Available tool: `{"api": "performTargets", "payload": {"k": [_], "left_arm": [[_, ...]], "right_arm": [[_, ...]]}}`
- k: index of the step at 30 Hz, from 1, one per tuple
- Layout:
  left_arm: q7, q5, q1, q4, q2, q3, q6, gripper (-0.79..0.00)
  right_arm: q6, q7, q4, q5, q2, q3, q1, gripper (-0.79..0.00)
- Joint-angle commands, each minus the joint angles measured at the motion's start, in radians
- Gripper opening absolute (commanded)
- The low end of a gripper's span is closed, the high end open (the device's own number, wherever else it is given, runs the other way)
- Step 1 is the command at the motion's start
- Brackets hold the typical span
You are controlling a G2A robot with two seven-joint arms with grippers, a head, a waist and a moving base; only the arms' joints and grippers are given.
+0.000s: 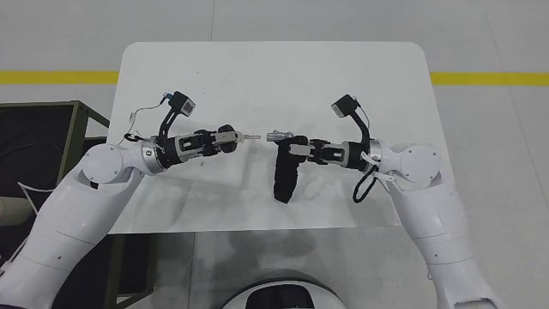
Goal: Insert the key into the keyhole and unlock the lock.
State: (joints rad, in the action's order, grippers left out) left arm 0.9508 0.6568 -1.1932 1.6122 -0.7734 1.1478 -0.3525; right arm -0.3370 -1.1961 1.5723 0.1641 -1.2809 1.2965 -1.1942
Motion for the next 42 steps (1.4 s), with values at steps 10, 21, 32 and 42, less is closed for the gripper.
{"api": "performTargets", "payload": {"k": [10, 21, 32, 42], "left_arm": [[0.023, -0.035, -0.003, 0.003, -0.033, 0.019, 0.026, -0.785], [0.047, -0.056, -0.005, -0.012, -0.062, 0.047, 0.041, -0.785], [0.084, -0.058, -0.014, -0.013, -0.087, 0.074, 0.055, -0.785], [0.095, -0.087, -0.029, -0.002, -0.108, 0.096, 0.064, -0.785]], "right_arm": [[-0.001, 0.006, 0.004, -0.004, 0.009, -0.009, -0.001, -0.785], [0.0, 0.013, 0.011, -0.003, 0.017, -0.02, 0.0, -0.785], [0.003, 0.022, 0.014, -0.003, 0.023, -0.034, 0.008, -0.785], [0.006, 0.03, 0.022, -0.001, 0.027, -0.047, 0.012, -0.785]]}}
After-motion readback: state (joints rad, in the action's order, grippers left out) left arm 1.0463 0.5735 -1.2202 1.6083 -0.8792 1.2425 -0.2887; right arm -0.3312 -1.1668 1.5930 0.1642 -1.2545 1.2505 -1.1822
